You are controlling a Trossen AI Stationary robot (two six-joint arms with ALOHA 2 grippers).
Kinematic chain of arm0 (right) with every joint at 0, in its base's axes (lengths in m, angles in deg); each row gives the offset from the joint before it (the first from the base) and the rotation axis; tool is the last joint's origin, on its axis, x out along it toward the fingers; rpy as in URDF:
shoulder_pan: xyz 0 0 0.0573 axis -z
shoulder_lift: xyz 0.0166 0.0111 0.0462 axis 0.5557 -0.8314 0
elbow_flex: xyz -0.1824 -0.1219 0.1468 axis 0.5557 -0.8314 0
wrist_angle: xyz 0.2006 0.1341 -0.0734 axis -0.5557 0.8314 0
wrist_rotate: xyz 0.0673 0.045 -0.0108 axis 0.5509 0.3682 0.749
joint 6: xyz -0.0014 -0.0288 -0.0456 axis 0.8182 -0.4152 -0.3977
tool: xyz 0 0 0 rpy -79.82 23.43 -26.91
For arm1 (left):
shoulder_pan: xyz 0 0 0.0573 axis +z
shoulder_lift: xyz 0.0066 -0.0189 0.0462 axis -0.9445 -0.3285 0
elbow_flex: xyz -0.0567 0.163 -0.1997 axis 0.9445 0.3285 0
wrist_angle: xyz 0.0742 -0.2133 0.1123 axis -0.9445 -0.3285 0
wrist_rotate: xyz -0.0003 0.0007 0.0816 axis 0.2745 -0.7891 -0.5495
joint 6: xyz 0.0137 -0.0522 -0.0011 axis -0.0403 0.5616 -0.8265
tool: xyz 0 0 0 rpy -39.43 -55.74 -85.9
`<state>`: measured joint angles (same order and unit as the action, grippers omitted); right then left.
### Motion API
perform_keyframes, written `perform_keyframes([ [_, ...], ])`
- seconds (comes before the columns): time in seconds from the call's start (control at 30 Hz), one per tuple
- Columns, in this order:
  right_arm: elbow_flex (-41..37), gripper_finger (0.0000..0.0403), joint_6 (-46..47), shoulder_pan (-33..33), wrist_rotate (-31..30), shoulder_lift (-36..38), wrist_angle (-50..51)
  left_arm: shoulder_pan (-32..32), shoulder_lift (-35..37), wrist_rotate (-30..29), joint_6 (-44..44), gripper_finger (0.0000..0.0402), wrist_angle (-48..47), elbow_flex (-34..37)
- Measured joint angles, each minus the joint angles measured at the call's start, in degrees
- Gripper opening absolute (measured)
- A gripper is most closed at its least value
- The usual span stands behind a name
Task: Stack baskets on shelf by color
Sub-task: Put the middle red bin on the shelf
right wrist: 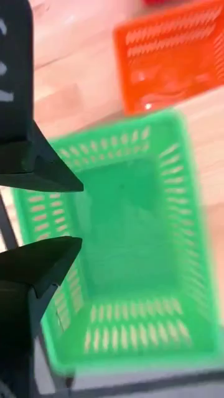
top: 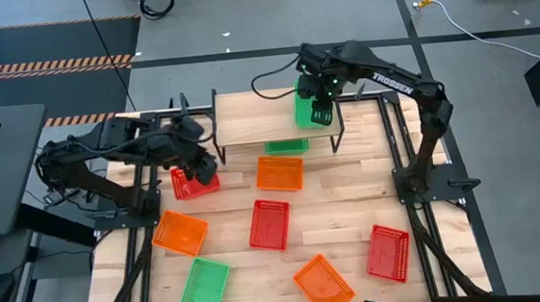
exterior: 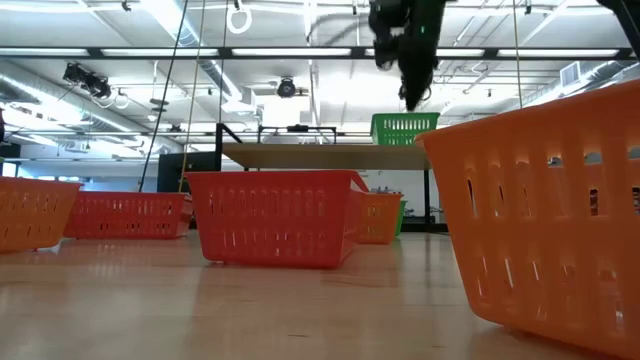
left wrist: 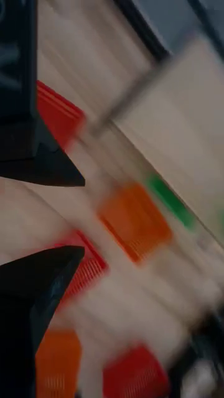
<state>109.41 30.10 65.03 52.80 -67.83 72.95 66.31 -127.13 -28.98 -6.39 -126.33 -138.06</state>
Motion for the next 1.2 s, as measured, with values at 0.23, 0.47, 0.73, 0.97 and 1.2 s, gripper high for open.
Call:
perform_keyframes([
  [0.23, 18.2, 0.0132, 1.4, -3.4, 2.7, 0.1, 4.0, -1.1, -1.3, 1.7, -7.4, 0.0187, -7.1, 8.7],
  [0.47, 18.9, 0.0132, 5.7, -8.9, 3.6, 7.1, 1.4, -1.9, -1.3, 9.3, -13.3, 0.0212, -0.1, 27.0],
  [0.73, 18.8, 0.0132, 10.8, -13.8, 1.4, 12.4, 6.1, -3.9, -1.2, 19.1, -18.2, 0.023, 19.3, 31.0],
  [0.97, 18.4, 0.0132, 15.6, -14.8, -0.1, 14.0, 6.3, -10.6, -2.6, 16.6, -28.1, 0.0231, 36.9, 25.0],
  [1.2, 18.4, 0.0132, 18.1, -17.4, 0.3, 14.1, 6.3, -15.5, -11.4, 16.6, -26.4, 0.0231, 43.9, 24.6],
])
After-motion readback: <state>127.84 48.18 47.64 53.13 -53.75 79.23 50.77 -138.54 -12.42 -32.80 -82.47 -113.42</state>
